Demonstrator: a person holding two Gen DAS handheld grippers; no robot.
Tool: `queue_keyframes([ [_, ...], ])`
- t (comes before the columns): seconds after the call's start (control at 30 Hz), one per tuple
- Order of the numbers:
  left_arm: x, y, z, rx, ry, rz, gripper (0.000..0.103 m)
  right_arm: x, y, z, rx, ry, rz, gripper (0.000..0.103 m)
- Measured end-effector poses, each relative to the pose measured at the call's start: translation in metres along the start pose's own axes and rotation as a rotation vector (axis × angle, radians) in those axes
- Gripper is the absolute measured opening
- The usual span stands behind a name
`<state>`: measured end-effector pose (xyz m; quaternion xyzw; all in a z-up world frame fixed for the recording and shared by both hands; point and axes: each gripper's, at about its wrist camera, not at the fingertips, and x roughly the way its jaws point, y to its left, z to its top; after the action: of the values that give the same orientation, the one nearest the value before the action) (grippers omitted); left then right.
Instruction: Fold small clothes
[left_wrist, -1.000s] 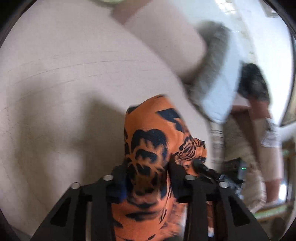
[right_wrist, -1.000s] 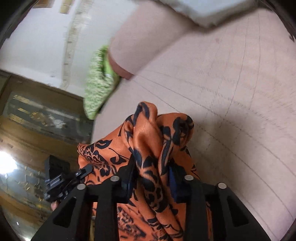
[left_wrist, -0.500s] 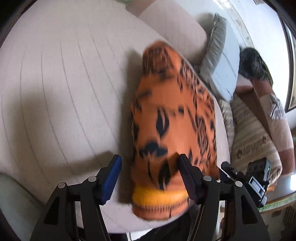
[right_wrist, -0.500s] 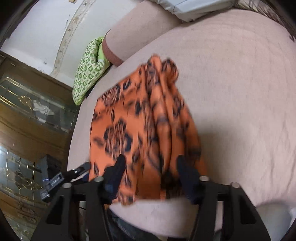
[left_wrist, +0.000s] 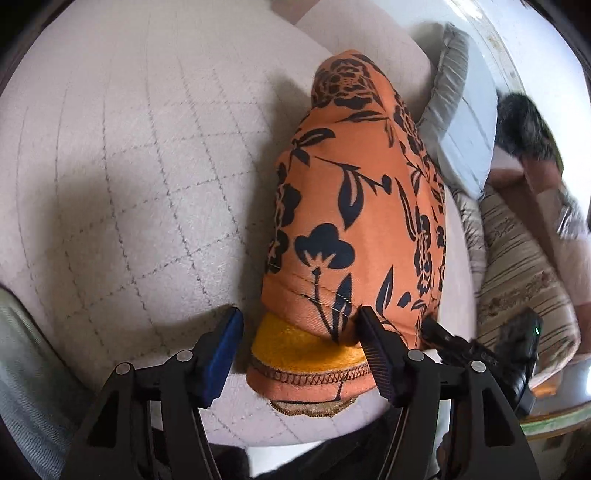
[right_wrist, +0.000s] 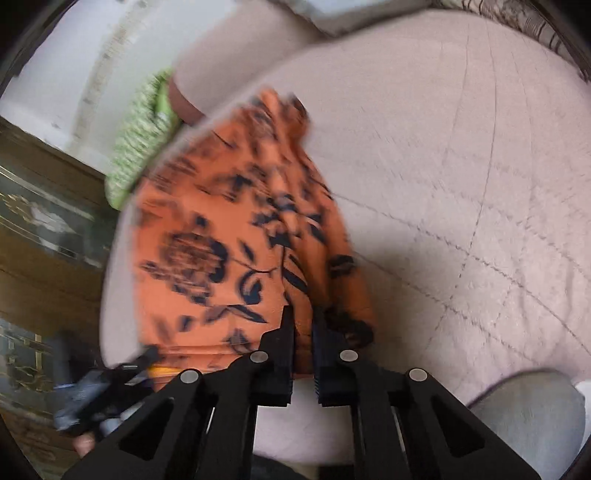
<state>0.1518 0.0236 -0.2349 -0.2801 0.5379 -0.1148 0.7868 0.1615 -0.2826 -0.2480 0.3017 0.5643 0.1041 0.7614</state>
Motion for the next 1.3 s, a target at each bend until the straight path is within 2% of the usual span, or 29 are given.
queue_keyframes([
  [0.1, -0.008, -0.006, -0.005, 0.033, 0.006, 0.025, 0.063, -0.006, -0.008, 0.001, 0.068, -0.010, 0.084, 0.018],
  [0.17, -0.018, -0.007, -0.005, 0.035, -0.002, 0.019, 0.062, -0.015, -0.010, 0.000, 0.063, -0.023, 0.101, 0.040],
  [0.27, -0.031, -0.006, -0.002, 0.025, -0.024, 0.000, 0.063, -0.034, -0.015, -0.002, 0.043, -0.049, 0.120, 0.057],
  [0.33, -0.037, -0.004, 0.000, 0.023, -0.038, 0.002, 0.064, -0.043, -0.021, 0.000, 0.045, -0.073, 0.136, 0.077],
  [0.37, -0.038, -0.002, 0.002, 0.017, -0.037, 0.007, 0.064, -0.043, -0.022, 0.002, 0.047, -0.079, 0.132, 0.079],
  [0.57, -0.019, 0.001, 0.010, 0.001, 0.027, -0.032, 0.064, -0.018, -0.031, 0.020, 0.074, -0.013, 0.121, 0.079],
  [0.7, -0.001, 0.005, 0.008, -0.033, 0.062, -0.083, 0.061, -0.005, -0.030, 0.018, 0.101, 0.022, 0.204, 0.075],
  [0.73, 0.000, 0.007, 0.008, -0.039, 0.056, -0.083, 0.059, -0.004, -0.031, 0.017, 0.114, 0.023, 0.218, 0.067],
  [0.77, 0.001, 0.007, 0.010, -0.043, 0.058, -0.087, 0.050, -0.001, -0.031, 0.016, 0.129, 0.035, 0.223, 0.052],
  [0.8, 0.003, 0.007, 0.011, -0.043, 0.071, -0.098, 0.038, 0.002, -0.031, 0.014, 0.140, 0.043, 0.209, 0.046],
  [0.83, 0.004, 0.007, 0.013, -0.042, 0.074, -0.094, 0.037, 0.005, -0.029, 0.013, 0.146, 0.050, 0.204, 0.036],
  [0.87, 0.004, 0.005, 0.013, -0.035, 0.075, -0.088, 0.028, 0.006, -0.027, 0.012, 0.143, 0.055, 0.214, 0.026],
  [0.9, 0.001, 0.002, 0.015, -0.025, 0.081, -0.094, 0.022, 0.005, -0.023, 0.011, 0.137, 0.052, 0.205, 0.024],
  [0.93, -0.006, -0.001, 0.016, -0.017, 0.074, -0.105, 0.021, 0.001, -0.019, 0.010, 0.136, 0.046, 0.195, 0.017],
  [0.97, -0.016, -0.006, 0.018, -0.003, 0.055, -0.117, 0.020, -0.003, -0.016, 0.010, 0.134, 0.039, 0.193, 0.014],
  [1.03, -0.038, -0.012, 0.021, 0.037, 0.016, -0.121, 0.019, -0.020, -0.004, 0.005, 0.114, 0.017, 0.205, 0.011],
  [1.13, -0.060, -0.004, 0.023, 0.056, 0.020, -0.137, 0.019, -0.045, 0.017, -0.009, 0.060, 0.000, 0.222, 0.010],
  [1.2, -0.058, 0.009, 0.018, 0.058, 0.038, -0.108, 0.019, -0.046, 0.027, -0.027, 0.018, 0.013, 0.199, 0.010],
  [1.23, -0.046, 0.019, 0.013, 0.057, 0.057, -0.064, 0.020, -0.041, 0.026, -0.032, 0.014, 0.026, 0.192, 0.010],
  [1.3, -0.031, 0.033, 0.008, 0.028, 0.074, -0.028, 0.027, -0.017, 0.021, -0.045, 0.016, 0.066, 0.149, 0.011],
])
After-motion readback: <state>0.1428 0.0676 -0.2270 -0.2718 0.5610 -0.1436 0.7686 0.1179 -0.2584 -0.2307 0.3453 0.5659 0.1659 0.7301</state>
